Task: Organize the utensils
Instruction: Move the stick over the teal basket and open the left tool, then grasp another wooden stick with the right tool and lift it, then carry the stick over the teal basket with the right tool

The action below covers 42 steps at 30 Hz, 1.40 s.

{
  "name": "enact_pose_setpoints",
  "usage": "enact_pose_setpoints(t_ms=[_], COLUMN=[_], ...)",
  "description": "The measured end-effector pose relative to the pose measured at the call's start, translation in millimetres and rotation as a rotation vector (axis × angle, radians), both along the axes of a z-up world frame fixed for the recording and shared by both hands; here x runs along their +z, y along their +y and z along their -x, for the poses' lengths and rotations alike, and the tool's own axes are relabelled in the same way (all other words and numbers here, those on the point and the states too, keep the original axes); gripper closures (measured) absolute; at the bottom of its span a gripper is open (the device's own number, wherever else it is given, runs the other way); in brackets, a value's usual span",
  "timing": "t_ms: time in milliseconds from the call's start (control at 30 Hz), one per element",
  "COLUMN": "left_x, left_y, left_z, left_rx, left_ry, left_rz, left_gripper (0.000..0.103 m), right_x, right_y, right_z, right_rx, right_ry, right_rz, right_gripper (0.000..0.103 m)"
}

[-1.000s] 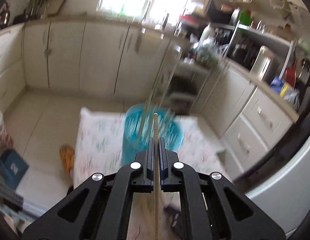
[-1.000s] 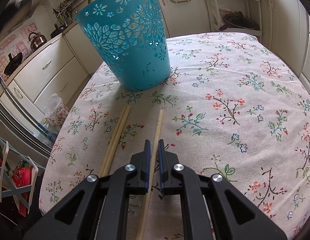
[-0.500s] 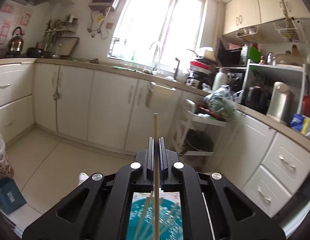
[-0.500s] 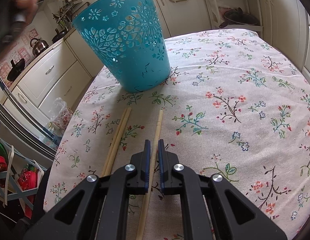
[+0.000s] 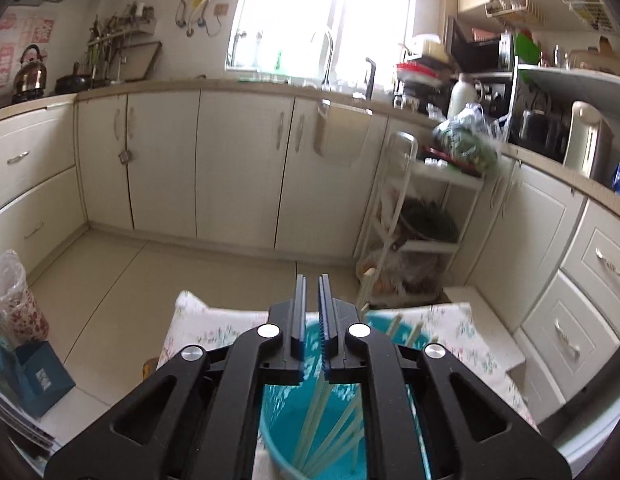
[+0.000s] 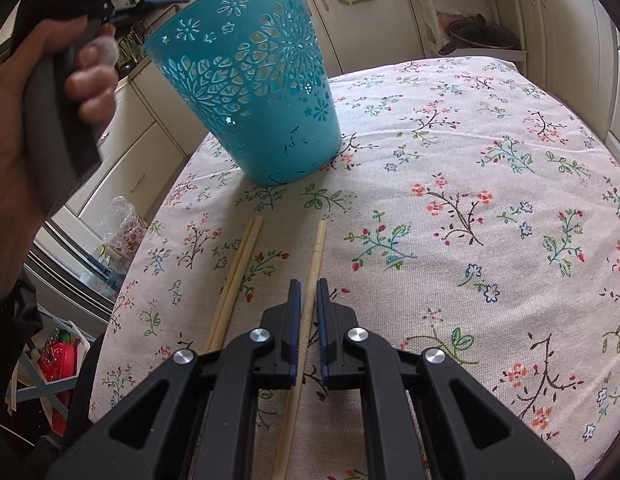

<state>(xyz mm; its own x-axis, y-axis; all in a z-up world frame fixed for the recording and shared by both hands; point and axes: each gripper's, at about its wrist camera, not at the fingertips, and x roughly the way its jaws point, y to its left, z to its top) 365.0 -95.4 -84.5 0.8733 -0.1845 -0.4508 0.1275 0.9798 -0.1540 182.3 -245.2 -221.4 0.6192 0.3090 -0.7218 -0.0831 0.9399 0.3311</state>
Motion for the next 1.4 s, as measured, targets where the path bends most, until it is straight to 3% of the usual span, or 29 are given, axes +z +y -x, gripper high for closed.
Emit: enact_pose_setpoints(t_ms=[167, 400, 600, 767, 833, 900, 1133, 1400], left_x=[10, 20, 15, 13, 12, 12, 9, -2], left_y=[19, 40, 34, 27, 25, 24, 30, 45], left_z=[28, 68, 97, 119, 127, 133, 149, 162], left_rx=[0.023, 0.041, 0.041, 0.045, 0.041, 0.037, 0.026, 0.03], left_ry=[-0.002, 0.002, 0.019, 0.019, 0.022, 0.023, 0.049, 0.092], left_rz=[0.012, 0.021, -0.071, -0.142, -0.169, -0.184, -0.194, -0.172], left_gripper=[0.053, 0.041, 0.034, 0.025, 0.023, 0.021, 0.019, 0.016], right_x=[1, 2, 3, 3, 3, 3, 4, 53], right_y=[6, 13, 18, 35, 36, 29, -11, -27], right_z=[2, 4, 6, 9, 9, 8, 7, 31], right_rx=[0.019, 0.024, 0.031, 0.062, 0.062, 0.044, -0.011, 0.023], right_ry=[-0.011, -0.02, -0.028, -0.058, -0.064, -0.056, -0.012, -0.165], right_rz=[0.023, 0.068, 0.113, 0.271, 0.284, 0.249, -0.061, -0.27], right_gripper=[0.087, 0.087, 0.087, 0.089, 0.091, 0.095, 0.097, 0.097])
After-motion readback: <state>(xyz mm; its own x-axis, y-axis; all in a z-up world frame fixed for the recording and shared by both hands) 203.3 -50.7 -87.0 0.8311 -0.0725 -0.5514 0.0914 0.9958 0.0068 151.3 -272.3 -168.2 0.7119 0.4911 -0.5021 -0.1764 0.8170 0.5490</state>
